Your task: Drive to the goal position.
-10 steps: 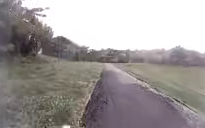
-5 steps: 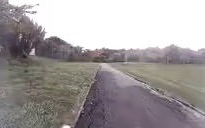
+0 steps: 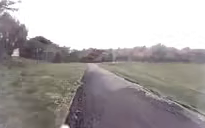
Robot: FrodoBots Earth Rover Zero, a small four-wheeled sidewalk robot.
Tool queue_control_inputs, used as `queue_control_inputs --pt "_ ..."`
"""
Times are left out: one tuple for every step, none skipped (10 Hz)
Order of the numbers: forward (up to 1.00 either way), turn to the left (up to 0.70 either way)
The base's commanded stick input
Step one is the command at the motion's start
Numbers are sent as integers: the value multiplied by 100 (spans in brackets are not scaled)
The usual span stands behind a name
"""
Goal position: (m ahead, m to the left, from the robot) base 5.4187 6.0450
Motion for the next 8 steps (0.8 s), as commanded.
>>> queue_control_inputs --pt "70 0" --pt "70 0" --pt "70 15" --pt "70 27" --pt "70 33" --pt "70 14" --pt "70 0" --pt "70 0"
